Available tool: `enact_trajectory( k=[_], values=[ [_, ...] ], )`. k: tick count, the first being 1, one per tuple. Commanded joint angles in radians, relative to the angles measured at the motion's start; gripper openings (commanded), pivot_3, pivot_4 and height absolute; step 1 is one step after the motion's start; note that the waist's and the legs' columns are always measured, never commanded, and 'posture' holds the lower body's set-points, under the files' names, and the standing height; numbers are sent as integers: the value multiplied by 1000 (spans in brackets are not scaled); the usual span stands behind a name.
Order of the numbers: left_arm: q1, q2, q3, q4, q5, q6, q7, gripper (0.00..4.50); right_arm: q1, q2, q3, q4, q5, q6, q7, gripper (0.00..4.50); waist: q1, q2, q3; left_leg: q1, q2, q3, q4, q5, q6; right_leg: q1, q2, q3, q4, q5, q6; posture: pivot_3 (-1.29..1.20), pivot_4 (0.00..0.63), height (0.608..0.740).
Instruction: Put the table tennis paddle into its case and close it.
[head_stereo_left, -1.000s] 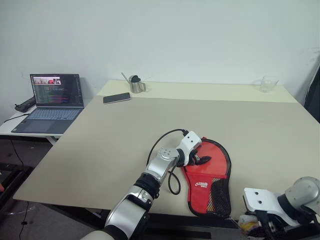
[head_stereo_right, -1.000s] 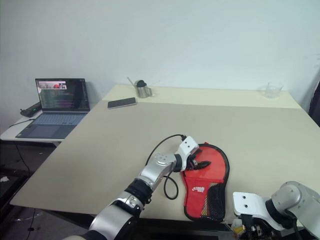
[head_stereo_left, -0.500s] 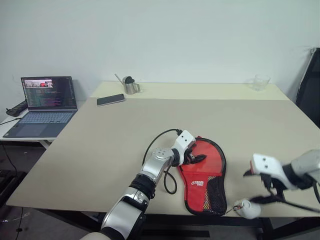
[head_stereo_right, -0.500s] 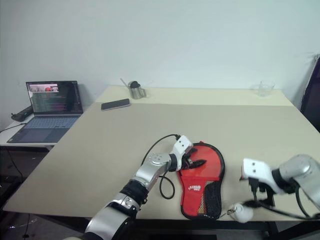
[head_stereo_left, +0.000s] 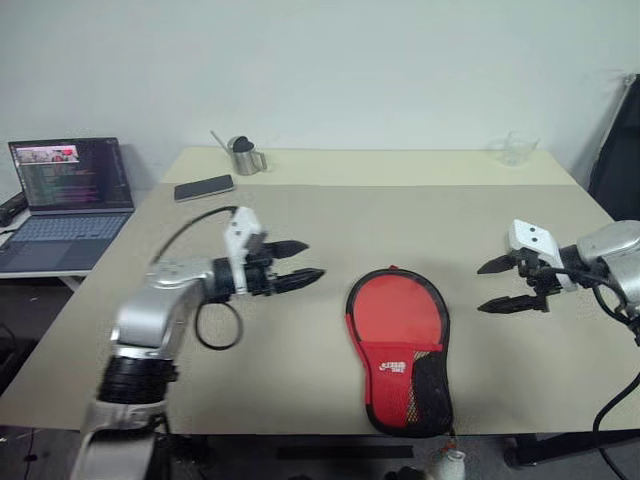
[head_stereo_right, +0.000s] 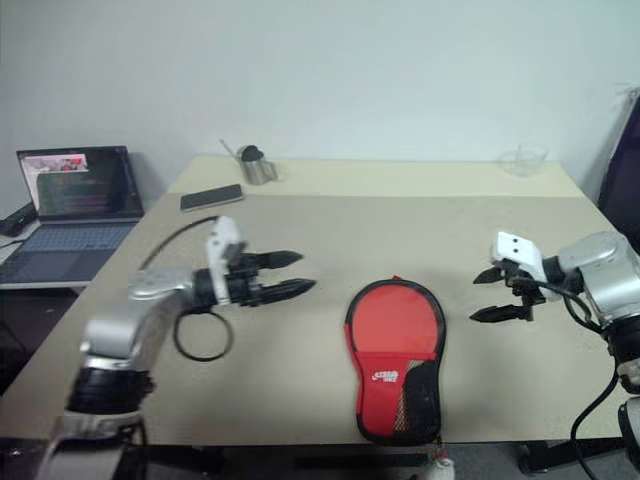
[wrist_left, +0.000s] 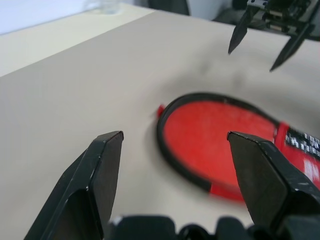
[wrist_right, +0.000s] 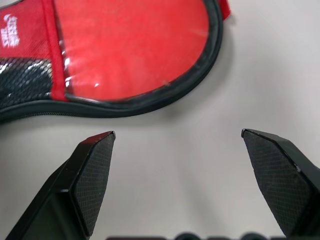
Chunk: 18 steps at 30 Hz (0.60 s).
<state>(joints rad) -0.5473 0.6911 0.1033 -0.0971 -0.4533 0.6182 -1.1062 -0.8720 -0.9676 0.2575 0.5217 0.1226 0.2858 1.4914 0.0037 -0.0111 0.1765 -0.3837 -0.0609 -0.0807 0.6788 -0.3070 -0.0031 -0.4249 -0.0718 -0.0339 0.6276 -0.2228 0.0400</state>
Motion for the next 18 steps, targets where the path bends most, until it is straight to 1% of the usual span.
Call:
enact_trajectory(
  k=[1,5,6,9,13,16,18],
  values=[
    [37,112,104,-63,-89,24,-87,3629,-53,-19,-29,86,-18,-51,58,4473,5,0,0,0,0,0,0,0,0,1,0,0,0,0,0,0,150,740],
    [104,227,184,-25,-121,17,-147,3629,-81,-22,-39,153,-30,-81,72,4473,2,2,1,1,0,0,0,0,0,1,0,0,0,0,-1,0,150,740],
    [139,269,219,-9,-120,7,-173,3629,-82,-28,-44,154,-27,-81,77,4473,-3,3,2,1,0,0,0,0,0,1,0,0,0,0,-1,0,150,740],
    [216,345,294,19,-127,-16,-225,3629,-70,-44,-60,103,-2,-60,96,4473,-7,6,4,1,0,1,-1,0,0,0,0,0,1,-1,-1,0,150,740],
    [280,395,369,23,-155,-21,-263,3629,-43,-54,-87,3,35,-10,111,4473,-9,7,4,1,1,1,-1,0,0,0,0,0,2,-1,-1,0,150,740],
    [288,407,430,-10,-219,31,-250,3629,-24,-81,-102,-53,57,7,121,4473,-9,7,4,1,1,1,-1,0,0,0,0,0,2,-1,-1,0,150,740],
    [286,414,448,-19,-246,48,-248,3629,-20,-86,-109,-76,67,14,120,4473,-5,7,4,1,1,1,-1,0,0,0,0,0,2,-1,-1,0,150,740]
  ],
)
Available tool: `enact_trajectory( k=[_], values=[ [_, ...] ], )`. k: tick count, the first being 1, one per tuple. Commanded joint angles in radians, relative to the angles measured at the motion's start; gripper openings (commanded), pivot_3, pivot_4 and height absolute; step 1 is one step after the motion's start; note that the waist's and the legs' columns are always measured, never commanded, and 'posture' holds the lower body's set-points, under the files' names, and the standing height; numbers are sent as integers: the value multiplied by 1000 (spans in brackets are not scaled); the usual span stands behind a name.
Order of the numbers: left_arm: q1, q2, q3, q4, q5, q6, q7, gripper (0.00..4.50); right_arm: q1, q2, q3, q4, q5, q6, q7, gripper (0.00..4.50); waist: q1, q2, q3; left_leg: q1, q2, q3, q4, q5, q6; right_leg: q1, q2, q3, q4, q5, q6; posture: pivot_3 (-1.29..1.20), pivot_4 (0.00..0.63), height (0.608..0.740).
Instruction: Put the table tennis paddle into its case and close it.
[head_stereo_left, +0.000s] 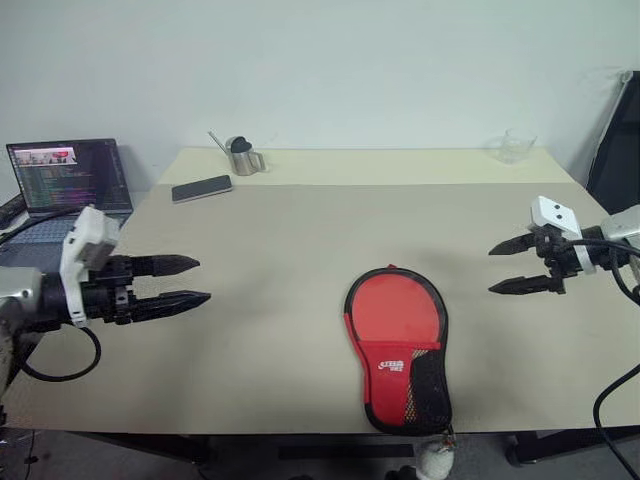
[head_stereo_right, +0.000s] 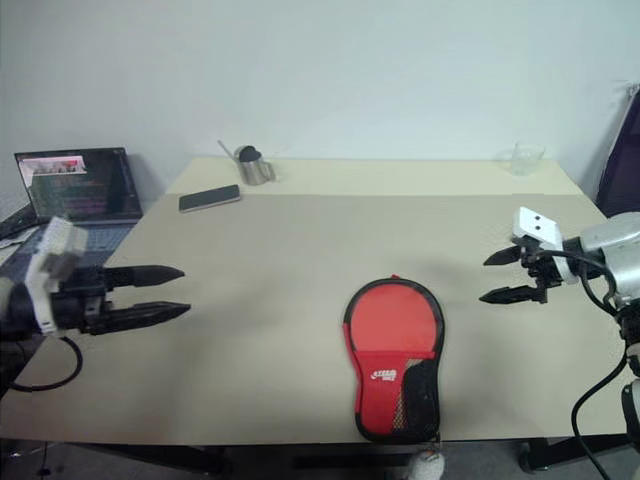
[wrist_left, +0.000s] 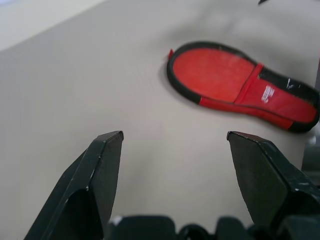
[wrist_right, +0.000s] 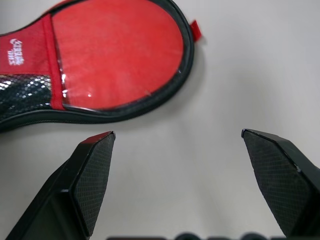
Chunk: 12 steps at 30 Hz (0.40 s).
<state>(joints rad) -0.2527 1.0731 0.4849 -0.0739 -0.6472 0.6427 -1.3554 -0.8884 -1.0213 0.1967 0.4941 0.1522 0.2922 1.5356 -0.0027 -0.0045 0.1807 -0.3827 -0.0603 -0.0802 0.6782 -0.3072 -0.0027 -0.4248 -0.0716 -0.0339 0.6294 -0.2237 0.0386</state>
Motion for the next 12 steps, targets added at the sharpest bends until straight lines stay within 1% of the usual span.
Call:
enact_trajectory(
  k=[1,4,10,12],
  values=[
    [0,35,76,-41,-60,27,-3,3629,-1,-32,-53,-54,42,13,67,4473,1,0,0,0,0,0,0,0,0,0,0,0,0,0,0,0,150,740],
    [41,65,78,-11,-29,-3,-30,3629,21,-47,-65,-91,58,28,64,4473,0,0,0,0,0,0,0,0,0,0,0,0,0,0,0,0,150,740],
    [46,110,78,45,-17,-31,-49,3629,54,-100,-99,-162,97,74,66,4473,0,0,0,0,0,1,0,0,0,0,0,1,1,0,0,0,150,740],
    [53,115,76,52,-14,-34,-46,3629,60,-91,-112,-211,128,99,55,4473,0,0,0,0,0,1,0,0,0,0,0,1,1,0,0,0,150,740]
  ],
)
